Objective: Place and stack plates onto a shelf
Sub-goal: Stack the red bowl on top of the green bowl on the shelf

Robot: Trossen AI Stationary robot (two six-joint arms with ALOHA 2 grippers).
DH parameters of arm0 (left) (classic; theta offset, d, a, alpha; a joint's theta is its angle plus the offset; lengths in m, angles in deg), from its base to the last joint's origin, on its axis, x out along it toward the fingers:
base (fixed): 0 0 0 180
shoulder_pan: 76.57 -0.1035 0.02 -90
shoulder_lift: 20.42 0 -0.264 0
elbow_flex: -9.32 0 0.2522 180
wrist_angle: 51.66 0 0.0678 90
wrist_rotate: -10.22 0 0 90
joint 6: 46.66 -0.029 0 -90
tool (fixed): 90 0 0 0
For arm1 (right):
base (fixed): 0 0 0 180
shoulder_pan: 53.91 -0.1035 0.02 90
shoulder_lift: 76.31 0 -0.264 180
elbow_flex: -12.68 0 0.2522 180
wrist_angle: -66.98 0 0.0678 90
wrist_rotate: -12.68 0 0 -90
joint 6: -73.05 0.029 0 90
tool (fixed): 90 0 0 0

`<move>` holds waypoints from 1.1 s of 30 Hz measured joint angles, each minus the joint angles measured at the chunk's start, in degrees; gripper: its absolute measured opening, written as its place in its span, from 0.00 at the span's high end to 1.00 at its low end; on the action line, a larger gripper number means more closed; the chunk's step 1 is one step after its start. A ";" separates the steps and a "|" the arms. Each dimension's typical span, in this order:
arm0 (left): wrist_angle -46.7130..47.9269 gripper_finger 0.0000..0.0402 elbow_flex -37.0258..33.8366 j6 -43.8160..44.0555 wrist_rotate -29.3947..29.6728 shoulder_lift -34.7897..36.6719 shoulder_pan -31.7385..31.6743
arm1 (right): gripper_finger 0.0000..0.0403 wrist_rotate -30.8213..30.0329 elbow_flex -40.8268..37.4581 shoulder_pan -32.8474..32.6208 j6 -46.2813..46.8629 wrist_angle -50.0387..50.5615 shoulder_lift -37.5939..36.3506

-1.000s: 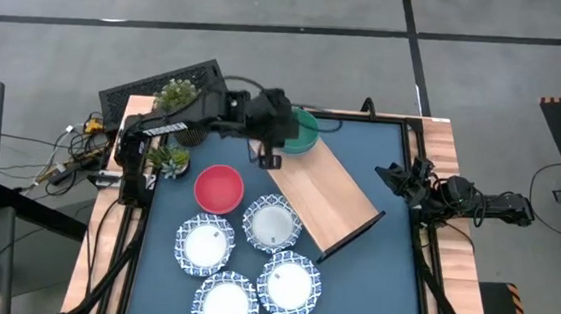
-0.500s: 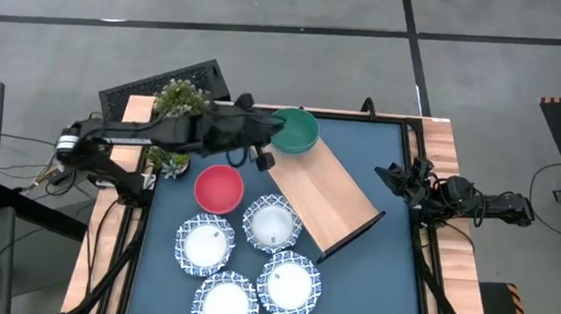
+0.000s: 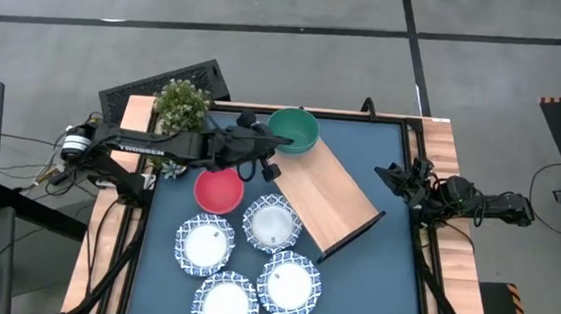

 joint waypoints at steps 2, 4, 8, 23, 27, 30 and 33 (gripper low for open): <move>1.82 1.00 0.00 0.71 0.03 -0.21 -0.02 | 0.86 0.01 0.00 0.00 0.00 0.00 -0.02; 1.48 1.00 -0.07 1.05 0.12 -0.29 0.13 | 0.86 0.00 0.00 0.00 0.00 0.02 -0.01; 0.88 1.00 0.11 0.16 0.54 0.81 0.37 | 0.86 -0.02 0.00 0.07 0.00 0.04 0.00; 39.85 0.87 5.48 7.60 -19.19 14.91 2.04 | 0.86 -0.01 0.00 0.04 0.79 0.04 -0.01; 44.23 0.74 0.07 11.79 -28.22 16.11 4.22 | 0.86 -0.13 0.00 0.04 0.11 0.05 -0.02; 44.01 0.64 -4.95 14.00 -31.77 15.93 6.56 | 0.86 -0.24 0.00 0.04 -0.04 0.07 0.00; 42.84 0.56 -9.57 16.47 -31.99 15.09 8.24 | 0.86 -0.27 0.00 0.04 -0.04 0.07 0.00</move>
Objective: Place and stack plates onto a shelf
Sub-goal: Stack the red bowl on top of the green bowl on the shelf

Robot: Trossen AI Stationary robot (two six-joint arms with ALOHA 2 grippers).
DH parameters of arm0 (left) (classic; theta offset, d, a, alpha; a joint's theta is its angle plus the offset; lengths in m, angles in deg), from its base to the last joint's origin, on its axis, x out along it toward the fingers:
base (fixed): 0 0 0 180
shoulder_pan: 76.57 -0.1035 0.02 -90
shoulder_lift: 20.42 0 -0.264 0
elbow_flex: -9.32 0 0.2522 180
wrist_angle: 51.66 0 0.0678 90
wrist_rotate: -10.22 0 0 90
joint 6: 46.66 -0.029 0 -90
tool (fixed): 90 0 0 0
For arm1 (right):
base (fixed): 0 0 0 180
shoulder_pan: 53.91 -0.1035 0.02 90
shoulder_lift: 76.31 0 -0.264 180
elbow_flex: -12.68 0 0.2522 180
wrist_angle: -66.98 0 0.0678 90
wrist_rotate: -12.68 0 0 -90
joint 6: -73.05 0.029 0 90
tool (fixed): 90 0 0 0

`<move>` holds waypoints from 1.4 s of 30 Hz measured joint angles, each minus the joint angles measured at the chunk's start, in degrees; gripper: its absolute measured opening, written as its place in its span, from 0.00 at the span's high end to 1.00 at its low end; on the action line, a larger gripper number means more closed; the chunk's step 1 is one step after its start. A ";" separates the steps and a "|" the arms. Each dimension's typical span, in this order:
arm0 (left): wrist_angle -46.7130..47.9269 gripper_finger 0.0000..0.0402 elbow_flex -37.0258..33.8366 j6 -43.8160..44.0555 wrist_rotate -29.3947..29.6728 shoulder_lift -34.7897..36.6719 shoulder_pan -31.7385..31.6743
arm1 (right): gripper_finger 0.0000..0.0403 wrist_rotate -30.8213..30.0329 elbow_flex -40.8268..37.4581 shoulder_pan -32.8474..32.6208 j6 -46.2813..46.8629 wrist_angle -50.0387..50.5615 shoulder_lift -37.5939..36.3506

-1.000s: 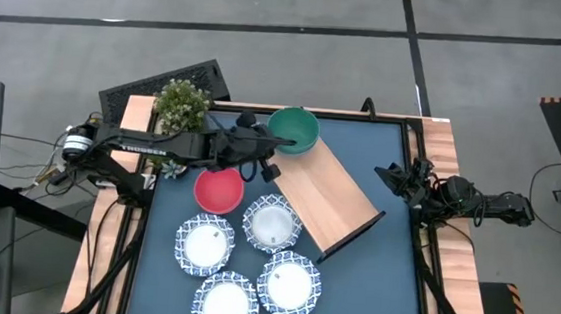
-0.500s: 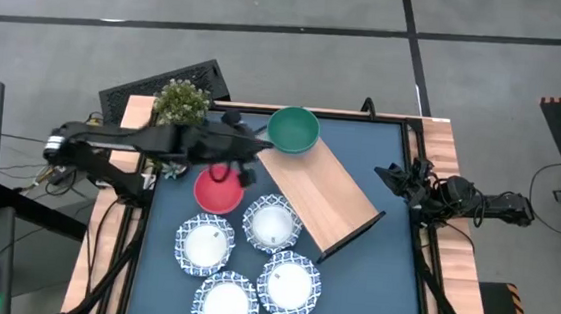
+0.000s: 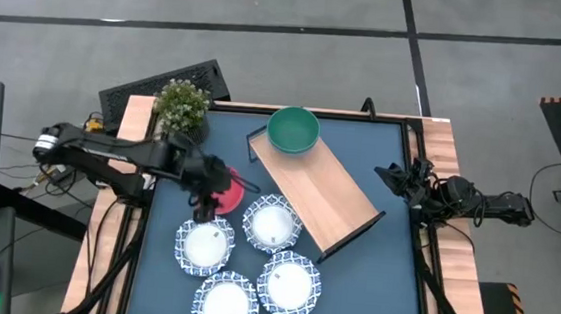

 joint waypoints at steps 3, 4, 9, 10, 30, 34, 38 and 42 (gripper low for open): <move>-1.72 0.50 -3.21 2.67 0.40 -0.36 1.02 | 0.86 -0.06 0.00 0.00 0.00 0.04 -0.01; -2.50 0.49 -4.21 3.29 0.92 -0.23 1.23 | 0.86 -0.17 0.00 0.00 0.00 0.00 -0.02; -4.39 0.49 -7.94 4.49 4.30 -0.29 2.77 | 0.86 -0.17 0.00 0.00 0.02 -0.01 -0.01; -5.46 0.49 -8.69 4.50 4.26 -0.27 3.16 | 0.86 -0.17 0.00 0.00 0.05 -0.07 0.00; -9.52 0.53 -14.32 4.79 6.20 -0.39 4.88 | 0.86 -0.15 0.00 0.00 1.03 -0.04 -0.02; -9.58 0.60 -14.32 2.78 4.79 -2.97 4.88 | 0.86 -0.15 0.00 0.00 1.07 -0.06 -0.01; -9.80 0.68 -14.31 2.26 3.38 -6.25 4.88 | 0.86 -0.15 0.00 0.00 1.58 -0.07 -0.02; -9.74 0.77 -13.28 2.81 3.04 -7.02 4.88 | 0.86 -0.13 0.00 0.00 1.92 -0.07 0.00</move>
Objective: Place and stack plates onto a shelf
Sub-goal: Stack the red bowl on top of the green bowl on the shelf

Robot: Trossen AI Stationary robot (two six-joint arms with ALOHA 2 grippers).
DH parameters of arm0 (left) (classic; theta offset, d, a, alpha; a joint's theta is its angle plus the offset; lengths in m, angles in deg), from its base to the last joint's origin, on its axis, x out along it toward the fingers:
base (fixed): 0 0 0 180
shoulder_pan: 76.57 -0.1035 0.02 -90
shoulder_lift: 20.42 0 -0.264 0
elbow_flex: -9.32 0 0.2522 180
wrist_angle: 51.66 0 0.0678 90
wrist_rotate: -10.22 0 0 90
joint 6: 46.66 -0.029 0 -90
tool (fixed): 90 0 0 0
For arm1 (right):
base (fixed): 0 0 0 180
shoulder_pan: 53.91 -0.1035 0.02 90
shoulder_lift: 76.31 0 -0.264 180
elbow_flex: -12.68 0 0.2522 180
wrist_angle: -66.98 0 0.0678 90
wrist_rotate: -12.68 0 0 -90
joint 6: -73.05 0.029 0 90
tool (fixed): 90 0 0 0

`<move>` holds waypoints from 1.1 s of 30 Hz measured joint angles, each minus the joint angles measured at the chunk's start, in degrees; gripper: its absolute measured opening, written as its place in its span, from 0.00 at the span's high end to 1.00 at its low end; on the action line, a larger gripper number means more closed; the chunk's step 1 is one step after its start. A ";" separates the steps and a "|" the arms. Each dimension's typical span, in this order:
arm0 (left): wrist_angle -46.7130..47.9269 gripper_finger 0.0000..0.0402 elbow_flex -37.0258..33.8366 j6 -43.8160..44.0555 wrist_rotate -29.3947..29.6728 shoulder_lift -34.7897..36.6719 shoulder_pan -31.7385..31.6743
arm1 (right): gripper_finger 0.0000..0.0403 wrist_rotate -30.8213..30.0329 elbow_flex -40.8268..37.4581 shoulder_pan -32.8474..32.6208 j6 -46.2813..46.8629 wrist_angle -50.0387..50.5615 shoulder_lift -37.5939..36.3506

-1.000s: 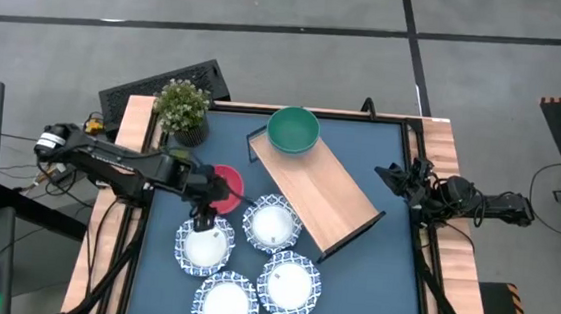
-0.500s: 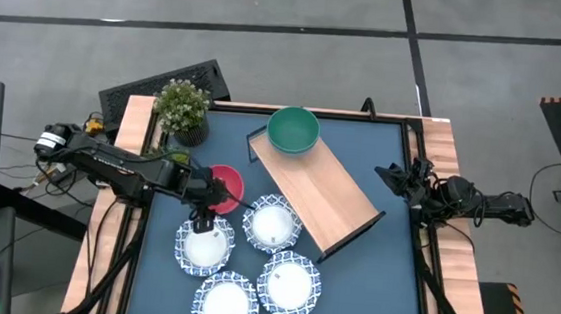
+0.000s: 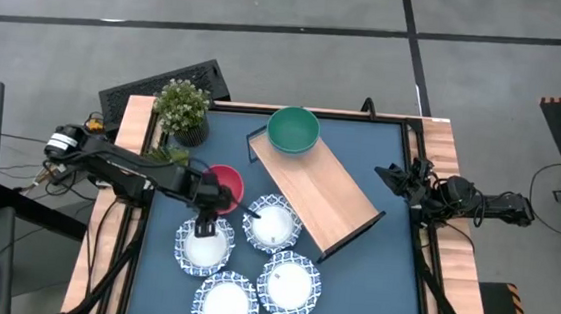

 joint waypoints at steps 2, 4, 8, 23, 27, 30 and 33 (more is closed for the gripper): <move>-0.22 0.81 1.04 -0.15 -0.03 0.22 -0.02 | 0.86 0.00 0.00 0.02 0.02 0.02 -0.02; 0.20 0.84 1.86 -0.72 -0.06 0.90 -0.02 | 0.86 0.00 0.00 0.02 0.02 0.00 -0.01; 0.07 0.87 2.45 -1.94 -0.02 1.97 -0.02 | 0.86 0.01 0.02 0.02 0.04 0.03 -0.02; -0.63 0.89 0.90 -1.70 -0.52 1.90 -0.02 | 0.86 0.18 0.02 0.02 0.67 -0.02 -0.02; -0.72 0.97 0.93 -1.79 -0.53 1.22 -0.02 | 0.86 0.15 0.02 0.02 0.66 -0.01 -0.02; -1.18 0.98 0.95 -1.75 -0.21 1.27 -0.02 | 0.86 0.15 0.02 0.02 0.66 -0.02 -0.02; -0.72 0.99 1.38 -1.29 -0.04 1.27 -0.04 | 0.86 0.15 0.02 0.02 0.66 -0.05 -0.02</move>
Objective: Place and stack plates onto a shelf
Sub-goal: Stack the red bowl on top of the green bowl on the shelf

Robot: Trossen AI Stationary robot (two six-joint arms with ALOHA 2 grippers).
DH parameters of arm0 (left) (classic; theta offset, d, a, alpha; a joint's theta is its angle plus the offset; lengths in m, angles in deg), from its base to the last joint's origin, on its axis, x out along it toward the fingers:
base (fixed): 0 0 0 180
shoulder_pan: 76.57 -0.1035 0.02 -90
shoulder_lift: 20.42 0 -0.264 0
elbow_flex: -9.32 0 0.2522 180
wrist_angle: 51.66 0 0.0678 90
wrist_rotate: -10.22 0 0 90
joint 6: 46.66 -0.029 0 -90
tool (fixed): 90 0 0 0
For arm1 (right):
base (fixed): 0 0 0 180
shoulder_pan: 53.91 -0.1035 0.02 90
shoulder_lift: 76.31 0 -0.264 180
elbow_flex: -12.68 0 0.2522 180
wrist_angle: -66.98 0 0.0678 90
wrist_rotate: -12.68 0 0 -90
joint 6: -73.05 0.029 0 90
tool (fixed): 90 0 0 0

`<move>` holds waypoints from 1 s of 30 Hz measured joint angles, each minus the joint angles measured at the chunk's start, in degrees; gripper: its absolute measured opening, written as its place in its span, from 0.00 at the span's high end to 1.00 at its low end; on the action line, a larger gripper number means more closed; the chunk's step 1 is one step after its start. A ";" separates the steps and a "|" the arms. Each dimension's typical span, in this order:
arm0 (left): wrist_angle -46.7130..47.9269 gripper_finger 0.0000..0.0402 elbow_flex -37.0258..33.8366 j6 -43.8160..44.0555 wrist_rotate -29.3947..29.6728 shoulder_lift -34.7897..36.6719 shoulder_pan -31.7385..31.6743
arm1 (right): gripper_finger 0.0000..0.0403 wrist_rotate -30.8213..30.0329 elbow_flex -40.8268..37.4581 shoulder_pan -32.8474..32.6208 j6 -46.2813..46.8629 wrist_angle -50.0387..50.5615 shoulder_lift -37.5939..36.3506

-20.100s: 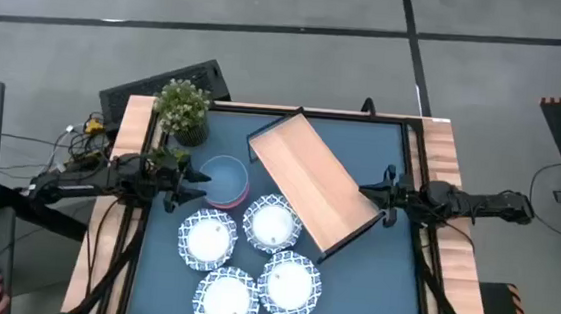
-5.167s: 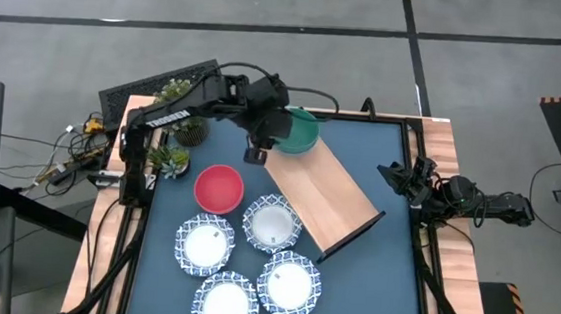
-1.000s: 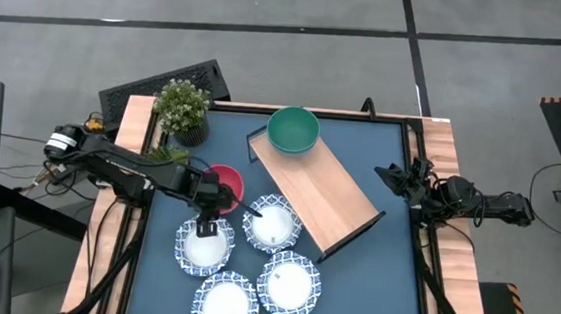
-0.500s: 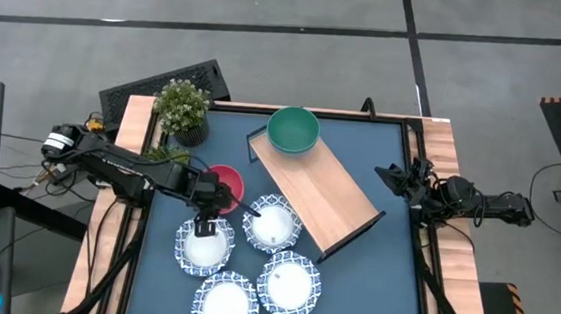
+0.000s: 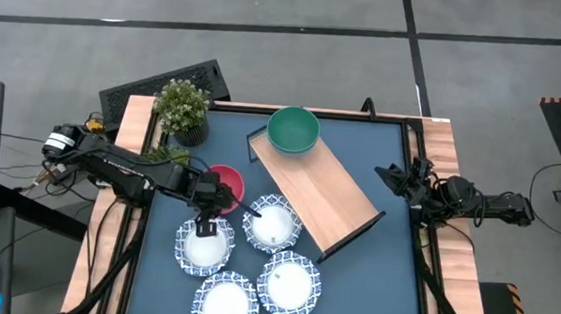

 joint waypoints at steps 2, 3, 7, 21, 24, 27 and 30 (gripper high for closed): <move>1.03 0.99 0.86 0.04 -0.03 0.00 -0.04 | 0.86 -0.02 0.00 0.00 -0.02 -0.01 0.00; 1.65 1.00 1.40 0.07 -0.07 0.00 -0.07 | 0.86 -0.02 0.00 0.00 -0.01 0.00 0.00; 4.36 1.00 3.59 0.19 -0.74 -0.04 0.04 | 0.86 -0.02 0.00 0.00 -0.02 0.02 0.00; 9.77 1.00 8.97 -1.27 6.36 -0.04 -0.17 | 0.86 -0.06 0.00 0.00 -0.09 0.02 0.00; 11.34 1.00 9.49 -0.92 6.51 -0.04 -0.48 | 0.86 -0.06 0.00 0.00 -0.09 0.04 0.00; 12.07 1.00 10.72 -0.58 7.33 -0.04 -0.55 | 0.86 -0.08 0.00 0.00 -0.10 0.04 0.01; 13.21 1.00 11.25 0.24 9.92 -0.04 -0.55 | 0.86 -0.11 0.00 0.00 -0.24 0.05 0.01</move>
